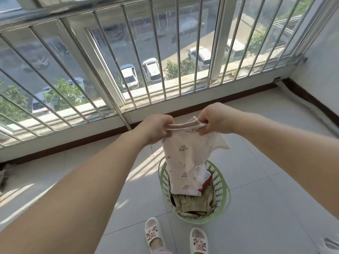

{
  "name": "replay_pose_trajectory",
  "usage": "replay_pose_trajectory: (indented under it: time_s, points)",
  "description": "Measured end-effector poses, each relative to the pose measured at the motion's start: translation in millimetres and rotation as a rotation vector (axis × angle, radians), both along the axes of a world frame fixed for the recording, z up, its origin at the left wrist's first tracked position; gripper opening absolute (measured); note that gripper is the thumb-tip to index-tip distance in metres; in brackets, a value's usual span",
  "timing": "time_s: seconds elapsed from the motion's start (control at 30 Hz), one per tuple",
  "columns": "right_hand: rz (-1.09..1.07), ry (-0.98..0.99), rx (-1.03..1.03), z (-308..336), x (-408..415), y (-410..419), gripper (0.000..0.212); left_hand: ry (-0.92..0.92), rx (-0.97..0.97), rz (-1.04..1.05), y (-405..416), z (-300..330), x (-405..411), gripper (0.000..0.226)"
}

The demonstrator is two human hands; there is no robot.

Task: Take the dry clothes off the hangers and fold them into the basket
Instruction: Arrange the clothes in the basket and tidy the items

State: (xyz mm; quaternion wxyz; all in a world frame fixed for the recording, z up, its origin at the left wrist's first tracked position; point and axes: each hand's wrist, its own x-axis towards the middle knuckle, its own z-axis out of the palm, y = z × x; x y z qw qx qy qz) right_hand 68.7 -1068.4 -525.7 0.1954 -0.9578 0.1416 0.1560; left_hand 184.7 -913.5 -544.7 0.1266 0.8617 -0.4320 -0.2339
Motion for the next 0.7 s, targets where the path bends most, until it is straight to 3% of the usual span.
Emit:
replay_pose_trajectory:
  time_s: [0.1,0.3,0.43,0.7]
  points:
    - [-0.011,-0.017,-0.055,-13,-6,-13,0.008,-0.011,-0.005,-0.041,-10,-8,-3,0.003]
    - [-0.139,-0.075,0.17,-60,-15,-37,0.024,-0.043,-0.005,-0.074,-31,-37,3,0.004]
    - [-0.17,-0.094,0.04,-94,-8,-51,0.008,-0.077,0.009,-0.091,-51,-71,11,0.005]
    - [-0.179,-0.152,-0.056,-153,1,-67,0.013,-0.145,0.0,-0.096,-77,-145,26,0.012]
